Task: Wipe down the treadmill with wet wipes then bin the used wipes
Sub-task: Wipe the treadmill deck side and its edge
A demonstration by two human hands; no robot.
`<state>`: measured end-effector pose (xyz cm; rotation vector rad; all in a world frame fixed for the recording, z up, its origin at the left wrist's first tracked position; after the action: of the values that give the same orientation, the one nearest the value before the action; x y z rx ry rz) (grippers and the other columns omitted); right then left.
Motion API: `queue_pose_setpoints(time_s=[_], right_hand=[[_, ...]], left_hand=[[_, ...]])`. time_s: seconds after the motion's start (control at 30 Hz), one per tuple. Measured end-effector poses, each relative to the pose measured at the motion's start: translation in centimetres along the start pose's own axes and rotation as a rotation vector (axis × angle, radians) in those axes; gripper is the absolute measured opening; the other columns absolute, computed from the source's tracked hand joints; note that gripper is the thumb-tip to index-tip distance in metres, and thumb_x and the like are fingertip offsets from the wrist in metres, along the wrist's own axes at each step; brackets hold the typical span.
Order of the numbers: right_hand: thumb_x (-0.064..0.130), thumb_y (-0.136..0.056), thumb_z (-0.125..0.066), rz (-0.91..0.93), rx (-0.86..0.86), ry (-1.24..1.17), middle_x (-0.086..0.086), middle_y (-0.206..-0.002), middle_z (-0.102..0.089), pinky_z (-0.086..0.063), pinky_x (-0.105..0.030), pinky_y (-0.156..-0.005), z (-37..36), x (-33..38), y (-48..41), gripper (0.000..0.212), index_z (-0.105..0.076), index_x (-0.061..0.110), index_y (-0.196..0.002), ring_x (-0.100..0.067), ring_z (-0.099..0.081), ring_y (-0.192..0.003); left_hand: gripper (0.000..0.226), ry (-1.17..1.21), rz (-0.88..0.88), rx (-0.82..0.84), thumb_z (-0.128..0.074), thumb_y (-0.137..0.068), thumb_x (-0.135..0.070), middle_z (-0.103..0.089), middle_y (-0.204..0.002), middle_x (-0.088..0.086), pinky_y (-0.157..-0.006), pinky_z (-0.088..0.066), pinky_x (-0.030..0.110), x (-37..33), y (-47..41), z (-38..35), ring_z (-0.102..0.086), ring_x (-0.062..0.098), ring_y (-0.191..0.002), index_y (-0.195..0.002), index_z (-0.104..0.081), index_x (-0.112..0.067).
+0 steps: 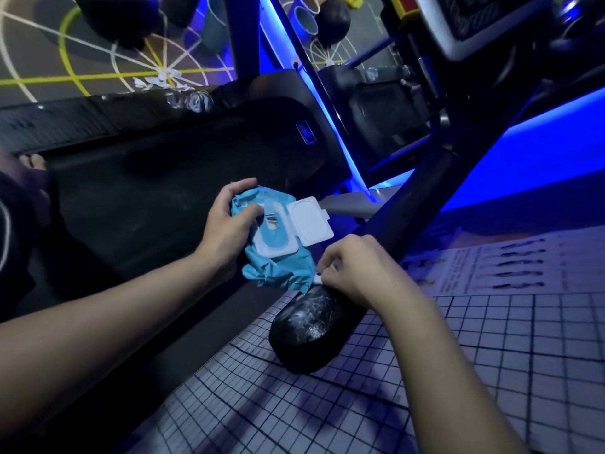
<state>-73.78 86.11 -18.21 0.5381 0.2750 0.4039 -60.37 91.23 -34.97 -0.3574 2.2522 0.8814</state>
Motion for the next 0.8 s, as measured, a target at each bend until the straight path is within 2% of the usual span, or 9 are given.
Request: queue_pose_setpoints(time_s=[0.1, 0.23, 0.3, 0.43, 0.5, 0.57, 0.67, 0.73, 0.8], right_hand=[[0.020, -0.081, -0.070, 0.008, 0.040, -0.076, 0.011, -0.077, -0.057, -0.037, -0.016, -0.051, 0.1, 0.0, 0.3, 0.015, -0.080, 0.031, -0.085, -0.006, -0.055, -0.067], [0.018, -0.074, -0.076, 0.069, 0.142, -0.117, 0.013, -0.062, -0.057, -0.032, -0.008, -0.044, -0.1, 0.7, 0.6, 0.016, -0.080, 0.032, -0.080, -0.002, -0.050, -0.054], [0.016, -0.071, -0.077, 0.118, 0.241, -0.138, 0.011, -0.048, -0.053, -0.034, -0.012, -0.044, -0.7, 1.5, 0.9, 0.019, -0.080, 0.032, -0.079, -0.005, -0.045, -0.046], [0.013, -0.073, -0.073, 0.181, 0.406, -0.195, 0.006, -0.050, -0.052, -0.034, -0.023, -0.052, -1.3, 2.0, 1.7, 0.022, -0.079, 0.032, -0.083, -0.007, -0.039, -0.049], [0.014, -0.075, -0.073, 0.184, 0.317, -0.305, 0.004, -0.060, -0.064, -0.041, -0.025, -0.058, -0.6, 1.3, 1.2, 0.020, -0.080, 0.031, -0.084, -0.008, -0.050, -0.056], [0.017, -0.079, -0.075, 0.126, 0.072, -0.371, 0.009, -0.071, -0.071, -0.047, -0.022, -0.063, 0.6, -0.6, 0.2, 0.016, -0.079, 0.031, -0.085, -0.006, -0.062, -0.068], [0.018, -0.084, -0.068, 0.009, -0.218, -0.230, 0.010, -0.078, -0.070, -0.045, -0.013, -0.065, 1.5, -2.6, -0.4, 0.015, -0.077, 0.028, -0.089, -0.009, -0.063, -0.080], [0.017, -0.089, -0.060, -0.004, -0.224, -0.059, 0.005, -0.093, -0.074, -0.047, -0.030, -0.087, 0.9, -2.5, -1.0, 0.021, -0.076, 0.027, -0.098, -0.020, -0.062, -0.098], [0.019, -0.093, -0.056, -0.012, -0.151, 0.107, 0.002, -0.107, -0.072, -0.040, -0.035, -0.098, -0.1, -2.2, -1.4, 0.024, -0.074, 0.026, -0.107, -0.025, -0.054, -0.112]], left_hand=[[0.040, -0.006, -0.008, -0.016, -0.063, -0.097, -0.001, -0.059, -0.072, 0.002, -0.051, -0.046, 0.020, -0.3, 0.1, 0.1, -0.050, 0.008, -0.054, -0.128, -0.066, -0.026], [0.041, 0.010, -0.026, -0.116, -0.061, -0.096, 0.000, -0.058, -0.069, 0.001, -0.049, -0.045, 0.020, -0.1, -0.2, 1.0, -0.050, 0.006, -0.049, -0.129, -0.066, -0.024], [0.041, -0.001, -0.031, -0.153, -0.060, -0.096, 0.001, -0.057, -0.069, 0.002, -0.047, -0.044, 0.018, -0.2, -0.4, 1.6, -0.049, 0.005, -0.047, -0.130, -0.065, -0.022], [0.041, 0.001, -0.037, -0.189, -0.059, -0.096, 0.001, -0.057, -0.074, 0.003, -0.047, -0.045, 0.017, -0.6, -0.7, 2.3, -0.051, 0.002, -0.045, -0.131, -0.065, -0.022], [0.042, 0.001, -0.036, -0.192, -0.059, -0.096, 0.001, -0.058, -0.076, 0.003, -0.048, -0.046, 0.017, -0.8, -0.8, 2.5, -0.053, 0.002, -0.046, -0.131, -0.064, -0.021], [0.042, 0.005, -0.026, -0.188, -0.059, -0.096, 0.001, -0.058, -0.075, 0.002, -0.048, -0.047, 0.017, -0.8, -0.8, 2.6, -0.053, 0.001, -0.046, -0.131, -0.064, -0.022], [0.042, 0.014, -0.012, -0.176, -0.059, -0.096, 0.001, -0.058, -0.075, 0.002, -0.049, -0.047, 0.018, -0.9, -0.8, 2.6, -0.053, 0.003, -0.048, -0.130, -0.065, -0.024], [0.042, 0.008, -0.011, -0.165, -0.060, -0.095, 0.000, -0.058, -0.077, 0.001, -0.050, -0.048, 0.019, -0.9, -0.8, 2.6, -0.053, 0.004, -0.049, -0.129, -0.066, -0.025], [0.042, 0.005, -0.007, -0.154, -0.059, -0.096, 0.000, -0.059, -0.077, 0.001, -0.051, -0.048, 0.020, -1.1, -0.5, 2.4, -0.053, 0.004, -0.050, -0.129, -0.065, -0.024]])
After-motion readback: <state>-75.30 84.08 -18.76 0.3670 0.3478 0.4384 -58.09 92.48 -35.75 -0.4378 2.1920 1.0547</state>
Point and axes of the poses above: each hand's wrist, its own y-axis away from the middle knuckle, its own z-axis out of the back of the hand, x = y × z, the point moved 7 cm from there along -y, towards the middle knuckle
